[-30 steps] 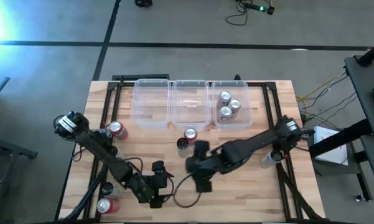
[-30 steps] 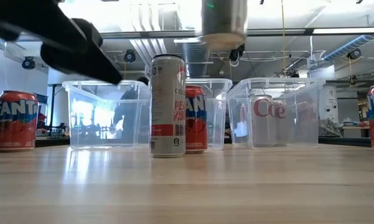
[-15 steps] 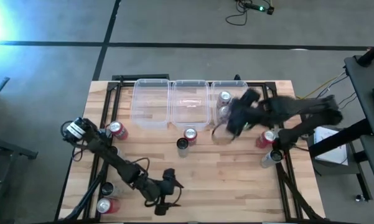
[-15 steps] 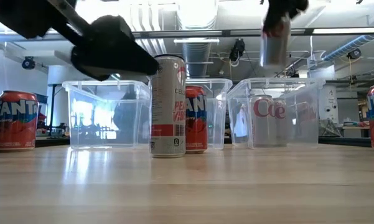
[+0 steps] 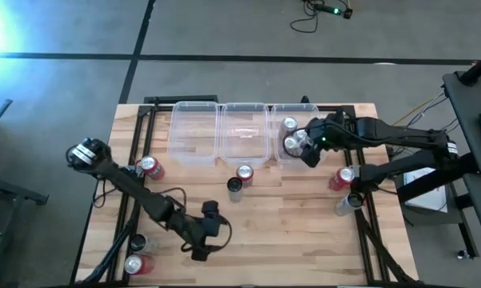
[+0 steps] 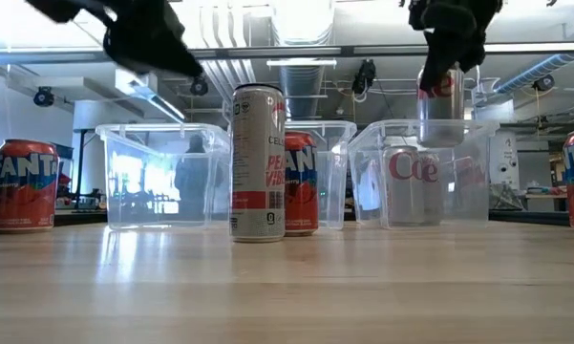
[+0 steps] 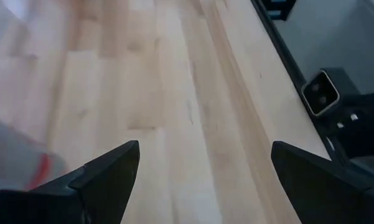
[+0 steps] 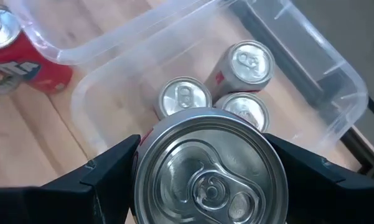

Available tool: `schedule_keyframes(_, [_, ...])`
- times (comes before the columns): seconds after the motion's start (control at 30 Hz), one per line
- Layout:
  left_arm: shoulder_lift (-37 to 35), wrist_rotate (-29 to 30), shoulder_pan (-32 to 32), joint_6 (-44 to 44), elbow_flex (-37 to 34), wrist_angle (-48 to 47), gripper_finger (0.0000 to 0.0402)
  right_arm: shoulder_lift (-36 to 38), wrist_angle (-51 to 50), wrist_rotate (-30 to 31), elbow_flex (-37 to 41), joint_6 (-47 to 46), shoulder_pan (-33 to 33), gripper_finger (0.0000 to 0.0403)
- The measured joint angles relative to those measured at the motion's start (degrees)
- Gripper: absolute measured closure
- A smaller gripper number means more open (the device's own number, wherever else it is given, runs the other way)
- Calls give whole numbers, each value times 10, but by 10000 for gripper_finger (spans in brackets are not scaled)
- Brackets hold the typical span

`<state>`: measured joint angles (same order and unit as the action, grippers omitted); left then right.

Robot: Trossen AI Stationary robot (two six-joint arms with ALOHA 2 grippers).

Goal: Sort soda cans
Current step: Put the red silver soda can into the right transparent bin

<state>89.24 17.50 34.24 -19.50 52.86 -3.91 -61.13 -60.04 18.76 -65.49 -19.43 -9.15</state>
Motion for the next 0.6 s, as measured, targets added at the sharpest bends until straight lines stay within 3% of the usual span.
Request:
schedule_keyframes(0.37, [-69,130,3,88,0,-2,53,-32,13,1,54,-6,-16,106])
schedule_keyframes(0.6, [-65,150,0,103,-1,9,53,-61,57,1,85,-71,-29,103])
